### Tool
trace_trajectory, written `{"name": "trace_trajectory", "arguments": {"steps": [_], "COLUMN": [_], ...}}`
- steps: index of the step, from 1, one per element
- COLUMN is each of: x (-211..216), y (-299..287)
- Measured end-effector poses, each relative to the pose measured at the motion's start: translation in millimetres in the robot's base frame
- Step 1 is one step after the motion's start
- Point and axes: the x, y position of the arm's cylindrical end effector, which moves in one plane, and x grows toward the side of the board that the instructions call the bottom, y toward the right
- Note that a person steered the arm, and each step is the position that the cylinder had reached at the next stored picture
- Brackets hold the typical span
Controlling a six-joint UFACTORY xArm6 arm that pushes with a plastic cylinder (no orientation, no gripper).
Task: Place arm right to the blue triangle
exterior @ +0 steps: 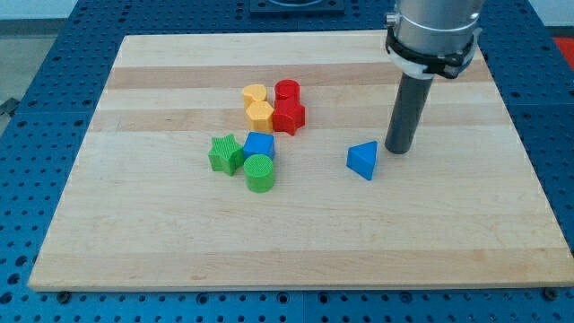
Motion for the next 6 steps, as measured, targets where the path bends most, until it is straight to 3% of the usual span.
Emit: {"name": "trace_trajectory", "arguments": {"steps": [3, 5, 6], "x": [7.5, -6.2, 8.7], "y": [-110.2, -27.3, -13.4]}}
